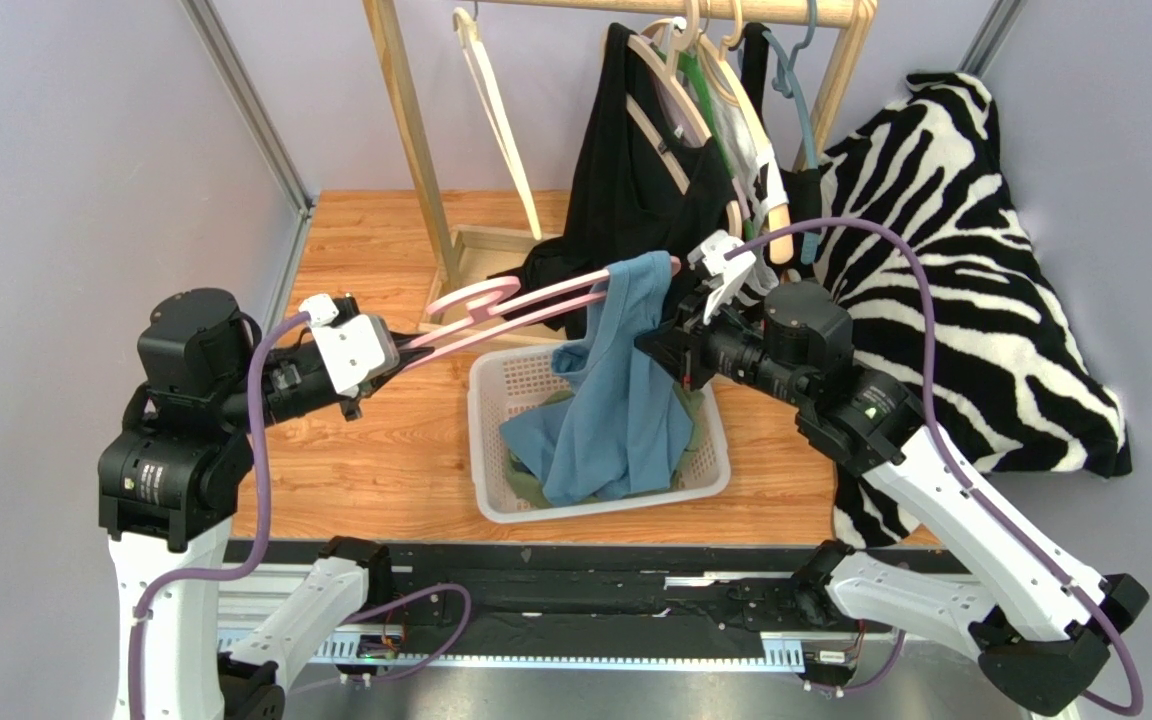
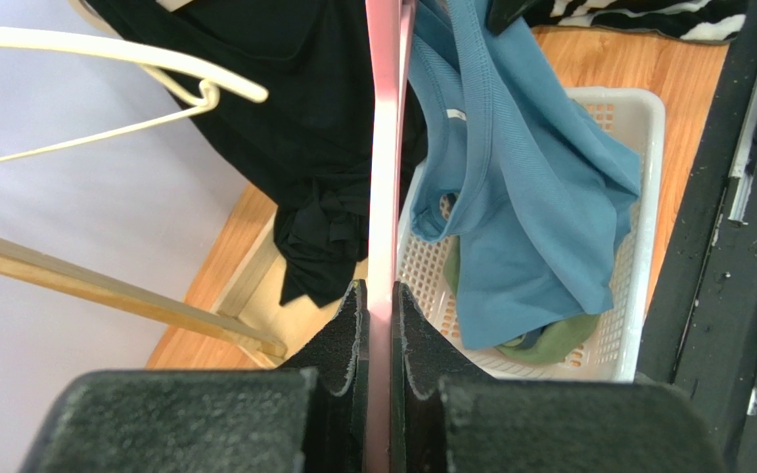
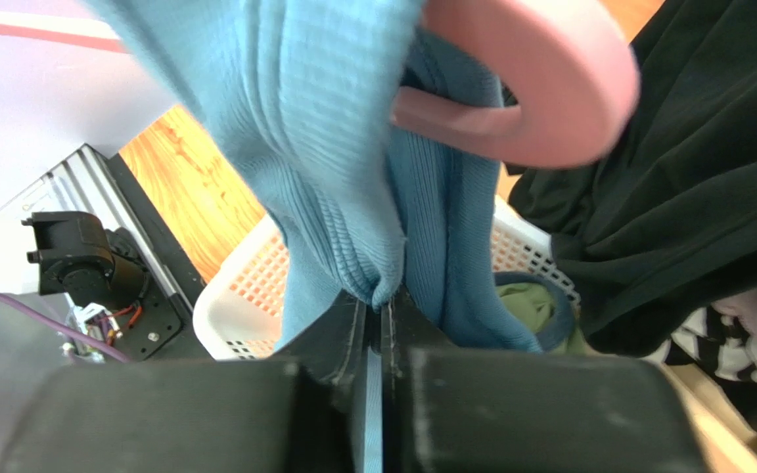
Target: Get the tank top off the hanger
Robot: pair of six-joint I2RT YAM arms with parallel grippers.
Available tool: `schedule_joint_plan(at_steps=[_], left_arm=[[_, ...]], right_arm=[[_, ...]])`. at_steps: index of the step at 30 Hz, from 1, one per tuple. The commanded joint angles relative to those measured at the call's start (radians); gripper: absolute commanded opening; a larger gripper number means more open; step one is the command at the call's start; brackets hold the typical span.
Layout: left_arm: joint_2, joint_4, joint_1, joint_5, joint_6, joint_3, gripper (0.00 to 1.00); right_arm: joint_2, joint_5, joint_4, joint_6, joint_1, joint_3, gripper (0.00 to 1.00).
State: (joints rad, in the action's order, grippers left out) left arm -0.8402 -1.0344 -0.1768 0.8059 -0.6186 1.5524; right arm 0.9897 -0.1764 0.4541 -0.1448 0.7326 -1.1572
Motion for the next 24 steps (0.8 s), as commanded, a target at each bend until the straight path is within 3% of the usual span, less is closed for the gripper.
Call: schedule_joint_plan(at_steps=[1, 9, 16, 21, 24], left_arm=[[0.018, 0.040, 0.002, -0.040, 0.017, -0.005, 0.00], [0.061, -0.001, 0.002, -0.175, -0.003, -0.075, 0.00], [0.099, -0.159, 0.002, -0.165, -0.104, -0.058, 0.00], [0.121, -0.344, 0.002, -0.085, -0.217, 0.001, 0.00], [0.135, -0.308, 0.002, -0.109, -0.189, 0.029, 0.00]], right_arm=[[-0.075, 0.034, 0.014, 0.017, 0.005, -0.058, 0.00], [-0.132, 0.222, 0.070, 0.065, -0.007, -0.136, 0.00], [-0.100, 0.290, 0.067, 0.062, -0.027, -0.145, 0.00], [-0.057, 0.213, 0.060, 0.053, -0.025, -0.131, 0.00], [-0.024, 0.123, 0.083, 0.054, -0.024, -0.127, 0.00]])
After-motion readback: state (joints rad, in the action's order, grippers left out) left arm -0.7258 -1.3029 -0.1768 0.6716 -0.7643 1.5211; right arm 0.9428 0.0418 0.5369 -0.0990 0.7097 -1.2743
